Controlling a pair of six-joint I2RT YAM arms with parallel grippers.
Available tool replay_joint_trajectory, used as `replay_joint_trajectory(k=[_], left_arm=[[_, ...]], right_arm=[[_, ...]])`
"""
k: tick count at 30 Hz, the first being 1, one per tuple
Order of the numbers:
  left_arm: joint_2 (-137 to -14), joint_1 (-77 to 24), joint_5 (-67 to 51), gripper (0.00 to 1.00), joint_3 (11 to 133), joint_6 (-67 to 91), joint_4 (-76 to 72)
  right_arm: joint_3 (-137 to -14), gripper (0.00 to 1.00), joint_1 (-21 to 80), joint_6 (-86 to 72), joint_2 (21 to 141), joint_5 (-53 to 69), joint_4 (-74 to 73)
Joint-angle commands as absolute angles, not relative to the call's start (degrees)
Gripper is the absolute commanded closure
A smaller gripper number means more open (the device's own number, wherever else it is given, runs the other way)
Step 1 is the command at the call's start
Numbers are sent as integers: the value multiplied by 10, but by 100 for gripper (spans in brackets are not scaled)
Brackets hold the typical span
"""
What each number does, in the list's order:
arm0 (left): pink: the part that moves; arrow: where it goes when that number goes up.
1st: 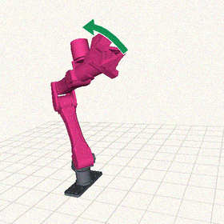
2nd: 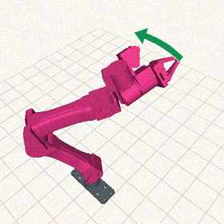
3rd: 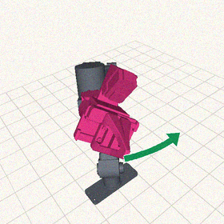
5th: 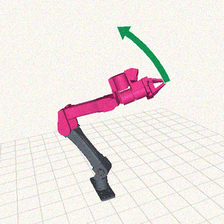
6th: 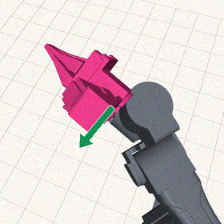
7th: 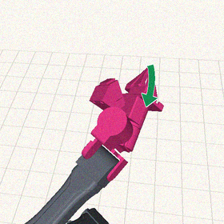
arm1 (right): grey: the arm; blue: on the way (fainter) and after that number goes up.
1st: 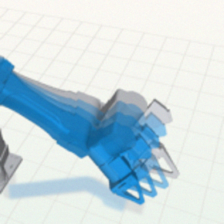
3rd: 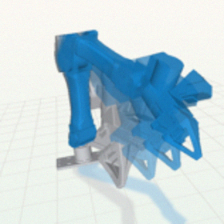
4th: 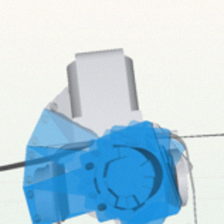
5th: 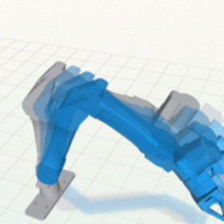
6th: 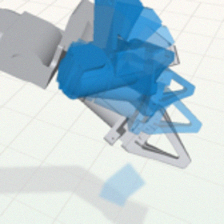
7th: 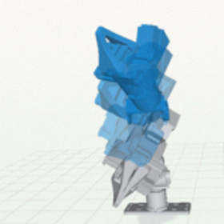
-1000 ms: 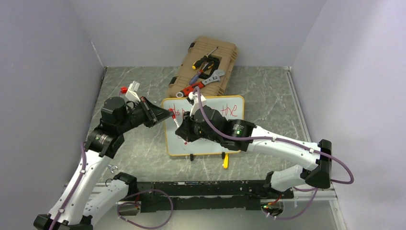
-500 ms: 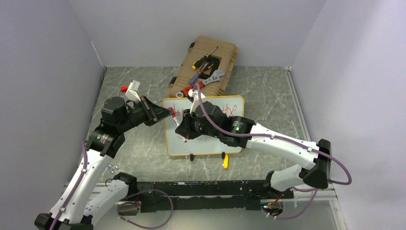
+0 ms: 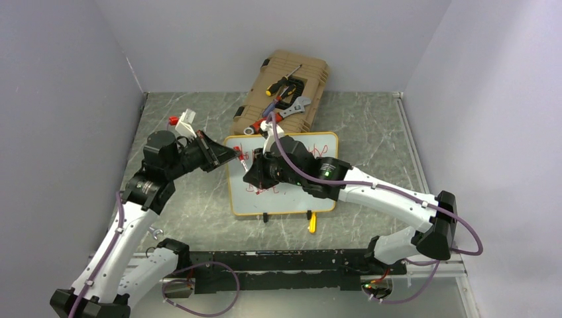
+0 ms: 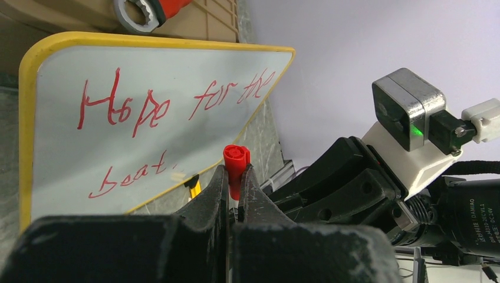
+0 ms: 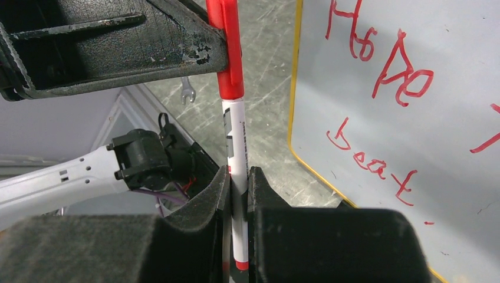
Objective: Write a sentence on the whiteboard
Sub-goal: Close the whiteboard marker at the center of the board.
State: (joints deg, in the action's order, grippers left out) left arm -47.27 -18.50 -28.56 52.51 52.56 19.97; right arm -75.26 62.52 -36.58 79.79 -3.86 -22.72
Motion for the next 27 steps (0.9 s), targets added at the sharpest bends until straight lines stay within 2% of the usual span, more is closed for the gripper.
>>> replay_joint_trajectory(k=[1,7,11,18,27], left_arm=[[-462,-202,-422,100,528,515,288],[-464,-202,-414,100,550,491,324],[-476,-202,-406,100,558,535,310],[-527,-201,-373,100,669,455,454],[-502,-202,-401,100,612,494,387]], right_arm=[[-794,100,568,-365,799,-171,-114],[-797,100,561,-370,800,-164,-115],[-804,100,568,-334,802,-157,-113],[-794,100,577,-316,800,-175,-116],[-786,100,574,-340,788,-173,-102]])
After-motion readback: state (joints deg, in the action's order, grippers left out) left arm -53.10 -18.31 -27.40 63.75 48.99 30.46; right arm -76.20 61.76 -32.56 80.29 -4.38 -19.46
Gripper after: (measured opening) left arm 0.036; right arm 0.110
